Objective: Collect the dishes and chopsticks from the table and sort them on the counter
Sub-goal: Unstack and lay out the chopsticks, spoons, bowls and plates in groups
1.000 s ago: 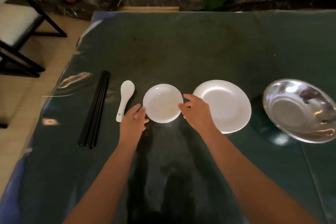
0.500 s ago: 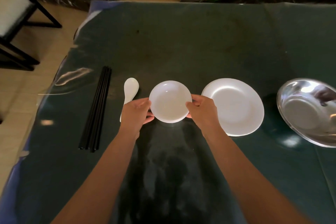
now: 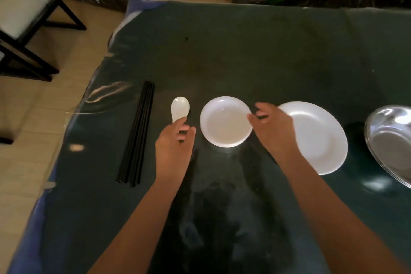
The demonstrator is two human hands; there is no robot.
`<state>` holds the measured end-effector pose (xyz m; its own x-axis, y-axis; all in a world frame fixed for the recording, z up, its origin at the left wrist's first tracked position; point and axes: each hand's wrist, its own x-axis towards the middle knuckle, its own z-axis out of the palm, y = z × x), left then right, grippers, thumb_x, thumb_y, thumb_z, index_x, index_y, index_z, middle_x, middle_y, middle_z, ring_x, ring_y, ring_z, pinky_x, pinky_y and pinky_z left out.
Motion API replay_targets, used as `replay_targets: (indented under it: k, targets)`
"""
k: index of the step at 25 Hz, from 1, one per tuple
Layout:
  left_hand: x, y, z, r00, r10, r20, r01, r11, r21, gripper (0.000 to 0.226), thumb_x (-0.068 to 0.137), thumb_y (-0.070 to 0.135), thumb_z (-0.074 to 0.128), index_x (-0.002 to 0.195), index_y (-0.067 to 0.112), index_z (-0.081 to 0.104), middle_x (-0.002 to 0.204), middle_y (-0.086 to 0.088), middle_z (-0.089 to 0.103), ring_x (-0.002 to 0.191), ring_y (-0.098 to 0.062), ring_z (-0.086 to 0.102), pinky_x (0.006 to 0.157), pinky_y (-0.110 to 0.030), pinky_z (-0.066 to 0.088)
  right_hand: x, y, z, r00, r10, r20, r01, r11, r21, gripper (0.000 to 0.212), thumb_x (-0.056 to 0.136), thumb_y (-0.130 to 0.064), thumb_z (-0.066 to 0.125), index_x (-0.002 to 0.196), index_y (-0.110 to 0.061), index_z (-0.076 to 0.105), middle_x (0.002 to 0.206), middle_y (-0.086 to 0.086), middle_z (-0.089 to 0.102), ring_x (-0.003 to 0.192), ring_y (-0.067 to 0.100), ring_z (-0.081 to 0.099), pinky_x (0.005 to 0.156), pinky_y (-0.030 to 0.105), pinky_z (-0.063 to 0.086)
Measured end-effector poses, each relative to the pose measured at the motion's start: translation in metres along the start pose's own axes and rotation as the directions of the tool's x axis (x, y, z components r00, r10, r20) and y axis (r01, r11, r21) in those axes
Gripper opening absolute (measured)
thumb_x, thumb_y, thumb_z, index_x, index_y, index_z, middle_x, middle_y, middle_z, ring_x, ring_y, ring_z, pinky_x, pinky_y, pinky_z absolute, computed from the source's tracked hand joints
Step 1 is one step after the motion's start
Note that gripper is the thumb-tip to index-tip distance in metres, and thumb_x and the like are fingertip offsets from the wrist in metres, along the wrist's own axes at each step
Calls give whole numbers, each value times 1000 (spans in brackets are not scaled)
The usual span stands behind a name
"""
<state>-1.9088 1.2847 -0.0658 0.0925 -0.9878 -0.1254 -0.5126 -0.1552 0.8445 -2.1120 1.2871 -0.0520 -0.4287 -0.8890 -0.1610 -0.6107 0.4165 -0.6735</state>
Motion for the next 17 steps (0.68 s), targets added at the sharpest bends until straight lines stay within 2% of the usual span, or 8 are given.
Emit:
replay_targets:
  k: [1, 2, 4, 6, 9, 11, 14, 17]
  targets:
    - [-7, -10, -12, 987, 152, -58, -141, 978, 154, 34, 84, 27, 61, 118, 22, 59, 98, 19, 56, 81, 8, 56, 71, -2, 38, 4, -9, -3, 990, -109, -84, 104, 993, -62, 40, 84, -30, 61, 122, -18, 58, 112, 7, 65, 88, 21, 64, 82, 28, 46]
    - [-13, -23, -24, 956, 290, -51, -264, 919, 292, 38, 82, 25, 66, 119, 22, 58, 104, 15, 56, 88, 5, 54, 76, -4, 36, 10, -22, -4, 968, -219, -123, 209, 974, -86, 41, 83, -30, 63, 122, -19, 58, 113, 8, 63, 87, 21, 63, 81, 31, 48]
    - [-17, -49, -40, 880, 466, 89, -451, 763, 463, 46, 74, 15, 75, 118, 13, 61, 114, -2, 62, 102, -16, 59, 87, -24, 47, 28, -49, 6, 924, -381, -38, 375, 920, -112, 42, 83, -28, 64, 124, -20, 56, 117, 9, 60, 93, 22, 61, 86, 36, 50]
    - [-15, -65, -48, 855, 471, 216, -509, 685, 521, 50, 68, 9, 79, 116, 6, 64, 117, -15, 63, 105, -32, 62, 89, -43, 51, 46, -77, 27, 873, -457, 171, 482, 861, -164, 45, 84, -25, 64, 128, -21, 54, 120, 9, 58, 103, 23, 59, 91, 36, 48]
    - [-7, -76, -50, 847, 457, 271, -528, 665, 529, 49, 69, 10, 79, 116, 7, 64, 116, -15, 65, 100, -30, 65, 82, -41, 56, 64, -106, 63, 801, -410, 436, 519, 839, -163, 44, 85, -22, 64, 128, -22, 55, 124, 7, 60, 104, 20, 61, 88, 27, 44]
    - [-3, -78, -50, 833, 489, 259, -548, 668, 503, 45, 70, 11, 78, 113, 8, 66, 112, -12, 67, 94, -27, 67, 77, -37, 57, 71, -117, 83, 755, -367, 544, 534, 825, -184, 42, 85, -18, 62, 126, -19, 56, 127, 6, 60, 107, 19, 60, 85, 21, 39]
    - [0, -78, -48, 827, 522, 211, -554, 688, 469, 36, 70, 7, 77, 105, 8, 68, 105, -9, 68, 86, -22, 68, 70, -30, 57, 76, -124, 105, 725, -374, 578, 590, 771, -241, 34, 86, -8, 56, 118, -14, 63, 127, 4, 61, 114, 20, 57, 90, 22, 40]
    - [3, -76, -45, 831, 516, 206, -551, 716, 429, 29, 74, 3, 73, 101, 8, 68, 99, -6, 67, 77, -17, 65, 57, -24, 54, 79, -123, 113, 754, -373, 540, 575, 772, -270, 33, 85, 0, 50, 108, -14, 70, 117, 5, 66, 103, 22, 61, 79, 21, 43]
